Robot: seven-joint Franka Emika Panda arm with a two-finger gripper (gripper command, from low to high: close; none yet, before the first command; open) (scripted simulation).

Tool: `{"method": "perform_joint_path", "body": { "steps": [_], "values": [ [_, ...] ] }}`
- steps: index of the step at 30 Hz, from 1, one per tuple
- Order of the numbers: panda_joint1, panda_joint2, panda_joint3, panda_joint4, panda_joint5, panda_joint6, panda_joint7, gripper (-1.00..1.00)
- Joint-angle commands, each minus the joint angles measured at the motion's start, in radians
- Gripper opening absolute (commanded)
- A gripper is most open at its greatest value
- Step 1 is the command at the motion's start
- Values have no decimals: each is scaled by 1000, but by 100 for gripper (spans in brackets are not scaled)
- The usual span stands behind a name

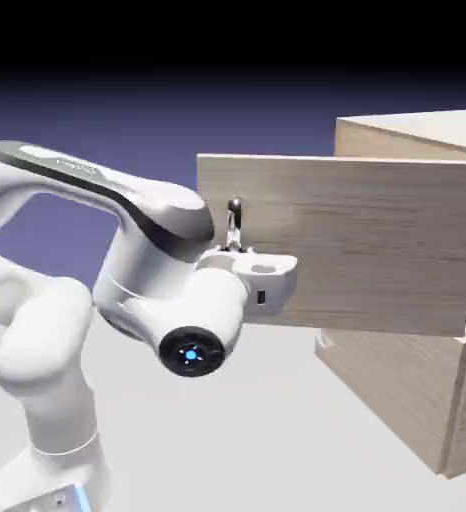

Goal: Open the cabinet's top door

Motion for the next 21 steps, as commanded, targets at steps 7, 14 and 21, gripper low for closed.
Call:
{"method": "perform_joint_path", "body": {
  "steps": [7, 14, 21],
  "values": [
    [169, 236, -240, 253, -135, -269, -93, -100],
    [378, 482, -493, 481, -182, -520, -228, -100],
    [615, 563, -744, 575, -200, -611, -284, -100]
  ]
}}
